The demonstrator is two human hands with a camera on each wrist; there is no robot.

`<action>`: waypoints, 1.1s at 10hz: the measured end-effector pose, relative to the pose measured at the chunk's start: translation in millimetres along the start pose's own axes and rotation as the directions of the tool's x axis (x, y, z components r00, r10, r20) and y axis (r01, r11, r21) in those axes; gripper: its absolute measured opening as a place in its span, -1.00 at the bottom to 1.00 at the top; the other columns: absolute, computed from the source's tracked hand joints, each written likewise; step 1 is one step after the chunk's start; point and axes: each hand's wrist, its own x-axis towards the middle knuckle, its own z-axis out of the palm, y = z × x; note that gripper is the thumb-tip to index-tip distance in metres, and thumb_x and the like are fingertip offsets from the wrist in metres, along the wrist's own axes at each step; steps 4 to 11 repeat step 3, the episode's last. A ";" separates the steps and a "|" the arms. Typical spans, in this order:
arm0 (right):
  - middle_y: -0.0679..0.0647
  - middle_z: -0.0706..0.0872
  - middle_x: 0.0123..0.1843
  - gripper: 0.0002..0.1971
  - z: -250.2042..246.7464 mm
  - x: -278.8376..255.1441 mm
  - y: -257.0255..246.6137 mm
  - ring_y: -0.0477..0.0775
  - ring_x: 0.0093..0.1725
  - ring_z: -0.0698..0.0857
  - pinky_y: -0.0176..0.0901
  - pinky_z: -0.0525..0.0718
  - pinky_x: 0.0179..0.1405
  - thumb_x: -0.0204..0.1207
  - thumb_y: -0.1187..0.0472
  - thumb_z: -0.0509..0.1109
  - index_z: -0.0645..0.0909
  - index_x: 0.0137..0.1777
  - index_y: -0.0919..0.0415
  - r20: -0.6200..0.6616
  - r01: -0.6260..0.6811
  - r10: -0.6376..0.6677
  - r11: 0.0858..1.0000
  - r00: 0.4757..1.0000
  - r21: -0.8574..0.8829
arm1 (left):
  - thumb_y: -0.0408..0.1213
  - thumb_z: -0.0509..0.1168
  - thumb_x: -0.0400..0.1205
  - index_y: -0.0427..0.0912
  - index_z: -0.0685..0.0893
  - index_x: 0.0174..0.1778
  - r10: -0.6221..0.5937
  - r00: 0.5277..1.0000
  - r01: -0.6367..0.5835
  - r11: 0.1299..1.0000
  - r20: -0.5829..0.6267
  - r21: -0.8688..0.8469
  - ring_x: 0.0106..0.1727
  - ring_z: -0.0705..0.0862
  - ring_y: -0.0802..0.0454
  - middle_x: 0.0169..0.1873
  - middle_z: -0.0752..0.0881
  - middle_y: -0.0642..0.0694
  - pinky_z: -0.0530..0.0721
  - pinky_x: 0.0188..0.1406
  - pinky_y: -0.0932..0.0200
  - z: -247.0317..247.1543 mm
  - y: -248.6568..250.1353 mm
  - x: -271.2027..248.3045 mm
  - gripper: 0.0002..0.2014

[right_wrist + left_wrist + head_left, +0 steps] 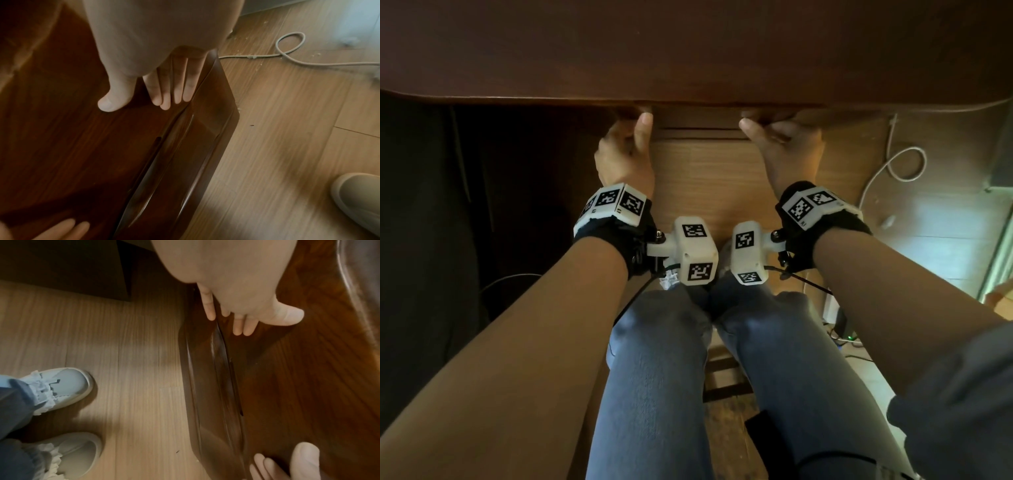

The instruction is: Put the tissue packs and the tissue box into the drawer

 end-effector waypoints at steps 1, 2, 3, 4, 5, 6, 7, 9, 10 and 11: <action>-0.21 0.61 -0.45 -0.62 0.5 -1.6 0.2 -0.35 -0.45 0.54 -0.52 0.42 -0.34 0.32 -0.13 0.50 0.77 -0.27 0.24 0.011 0.001 -0.001 1.000 1.000 0.005 | 0.05 0.07 0.69 -0.14 0.69 0.11 0.014 1.000 -0.014 1.000 0.004 -0.008 0.12 0.70 -0.08 0.07 0.78 -0.13 0.44 -0.07 0.31 0.6 1.5 -1.4 -0.60; -0.09 0.72 -0.33 -0.63 0.0 -3.7 0.5 -0.24 -0.30 0.66 -0.35 0.59 -0.18 0.34 -0.11 0.49 0.76 -0.22 0.25 0.046 -0.045 0.043 0.998 0.998 0.051 | 0.05 0.04 0.70 -0.15 0.68 0.15 -0.015 0.999 0.016 1.000 0.045 -0.008 0.17 0.68 -0.06 0.12 0.75 -0.12 0.40 -0.07 0.33 -0.3 5.7 -7.1 -0.57; 0.04 0.77 -0.07 -0.69 -7.6 -6.2 -4.6 0.03 0.00 0.77 0.00 0.75 0.08 0.38 -0.11 0.47 0.71 -0.10 0.14 0.175 -0.203 0.191 0.977 0.966 0.058 | 0.03 0.08 0.69 -0.24 0.65 0.14 -0.083 0.990 0.076 0.995 0.113 0.064 0.18 0.68 -0.12 0.13 0.74 -0.20 0.46 -0.01 0.24 -3.4 13.1 -12.4 -0.58; 0.04 0.77 -0.07 -0.69 -7.6 -6.2 -4.6 0.03 0.00 0.77 0.00 0.75 0.08 0.38 -0.11 0.47 0.71 -0.10 0.14 0.175 -0.203 0.191 0.977 0.966 0.058 | 0.03 0.08 0.69 -0.24 0.65 0.14 -0.083 0.990 0.076 0.995 0.113 0.064 0.18 0.68 -0.12 0.13 0.74 -0.20 0.46 -0.01 0.24 -3.4 13.1 -12.4 -0.58; 0.04 0.77 -0.07 -0.69 -7.6 -6.2 -4.6 0.03 0.00 0.77 0.00 0.75 0.08 0.38 -0.11 0.47 0.71 -0.10 0.14 0.175 -0.203 0.191 0.977 0.966 0.058 | 0.03 0.08 0.69 -0.24 0.65 0.14 -0.083 0.990 0.076 0.995 0.113 0.064 0.18 0.68 -0.12 0.13 0.74 -0.20 0.46 -0.01 0.24 -3.4 13.1 -12.4 -0.58; 0.04 0.77 -0.07 -0.69 -7.6 -6.2 -4.6 0.03 0.00 0.77 0.00 0.75 0.08 0.38 -0.11 0.47 0.71 -0.10 0.14 0.175 -0.203 0.191 0.977 0.966 0.058 | 0.03 0.08 0.69 -0.24 0.65 0.14 -0.083 0.990 0.076 0.995 0.113 0.064 0.18 0.68 -0.12 0.13 0.74 -0.20 0.46 -0.01 0.24 -3.4 13.1 -12.4 -0.58; 0.04 0.77 -0.07 -0.69 -7.6 -6.2 -4.6 0.03 0.00 0.77 0.00 0.75 0.08 0.38 -0.11 0.47 0.71 -0.10 0.14 0.175 -0.203 0.191 0.977 0.966 0.058 | 0.03 0.08 0.69 -0.24 0.65 0.14 -0.083 0.990 0.076 0.995 0.113 0.064 0.18 0.68 -0.12 0.13 0.74 -0.20 0.46 -0.01 0.24 -3.4 13.1 -12.4 -0.58; 0.04 0.77 -0.07 -0.69 -7.6 -6.2 -4.6 0.03 0.00 0.77 0.00 0.75 0.08 0.38 -0.11 0.47 0.71 -0.10 0.14 0.175 -0.203 0.191 0.977 0.966 0.058 | 0.03 0.08 0.69 -0.24 0.65 0.14 -0.083 0.990 0.076 0.995 0.113 0.064 0.18 0.68 -0.12 0.13 0.74 -0.20 0.46 -0.01 0.24 -3.4 13.1 -12.4 -0.58; 0.04 0.77 -0.07 -0.69 -7.6 -6.2 -4.6 0.03 0.00 0.77 0.00 0.75 0.08 0.38 -0.11 0.47 0.71 -0.10 0.14 0.175 -0.203 0.191 0.977 0.966 0.058 | 0.03 0.08 0.69 -0.24 0.65 0.14 -0.083 0.990 0.076 0.995 0.113 0.064 0.18 0.68 -0.12 0.13 0.74 -0.20 0.46 -0.01 0.24 -3.4 13.1 -12.4 -0.58; 0.04 0.77 -0.07 -0.69 -7.6 -6.2 -4.6 0.03 0.00 0.77 0.00 0.75 0.08 0.38 -0.11 0.47 0.71 -0.10 0.14 0.175 -0.203 0.191 0.977 0.966 0.058 | 0.03 0.08 0.69 -0.24 0.65 0.14 -0.083 0.990 0.076 0.995 0.113 0.064 0.18 0.68 -0.12 0.13 0.74 -0.20 0.46 -0.01 0.24 -3.4 13.1 -12.4 -0.58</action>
